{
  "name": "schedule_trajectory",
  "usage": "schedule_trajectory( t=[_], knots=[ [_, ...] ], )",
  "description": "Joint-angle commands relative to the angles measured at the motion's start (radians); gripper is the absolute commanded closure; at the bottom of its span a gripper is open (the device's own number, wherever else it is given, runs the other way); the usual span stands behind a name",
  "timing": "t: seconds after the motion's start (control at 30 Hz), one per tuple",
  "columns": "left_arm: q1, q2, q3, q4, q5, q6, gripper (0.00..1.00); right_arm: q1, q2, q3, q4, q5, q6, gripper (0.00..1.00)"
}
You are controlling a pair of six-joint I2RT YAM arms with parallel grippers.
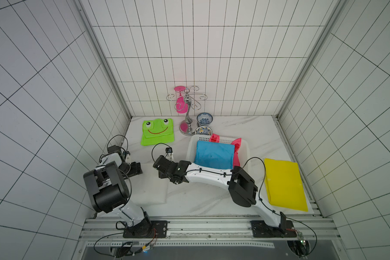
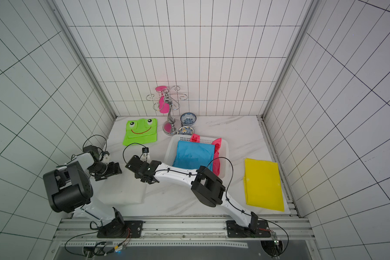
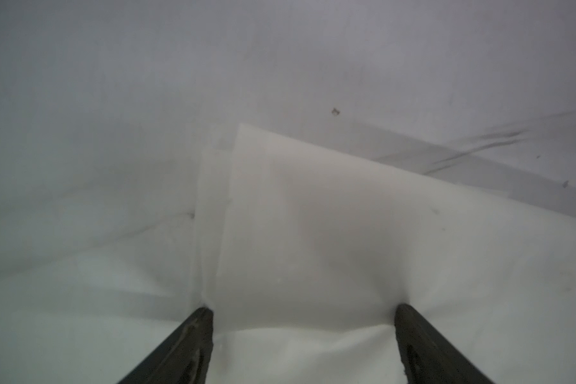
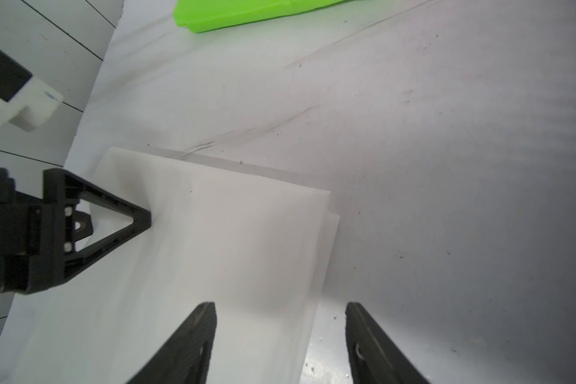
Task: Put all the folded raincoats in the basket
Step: Adjust the basket at the center of the board, then pick up the raincoat from the center of the board.
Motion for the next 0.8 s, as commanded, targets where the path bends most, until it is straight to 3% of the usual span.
schedule_trajectory(
  t=[0.0,0.4,0.63,0.7,0.77],
  knots=[
    [-0.01,0.02,0.011,-0.023,0.08,0.031,0.14,-0.023,0.05,0.035,-0.037,-0.031,0.074,0.34],
    [-0.022,-0.06,-0.006,-0.183,0.104,0.161,0.17,-0.086,0.083,-0.042,-0.015,-0.142,0.191,0.38],
    [-0.016,-0.123,0.042,-0.253,0.104,0.165,0.17,-0.091,0.09,-0.069,-0.005,-0.196,0.233,0.42],
    [-0.015,-0.129,0.062,-0.265,0.096,0.163,0.17,-0.096,0.099,-0.068,0.0,-0.212,0.232,0.45],
    [-0.012,-0.136,0.073,-0.247,0.072,0.143,0.17,-0.105,0.106,-0.08,0.014,-0.24,0.233,0.55]
  ],
)
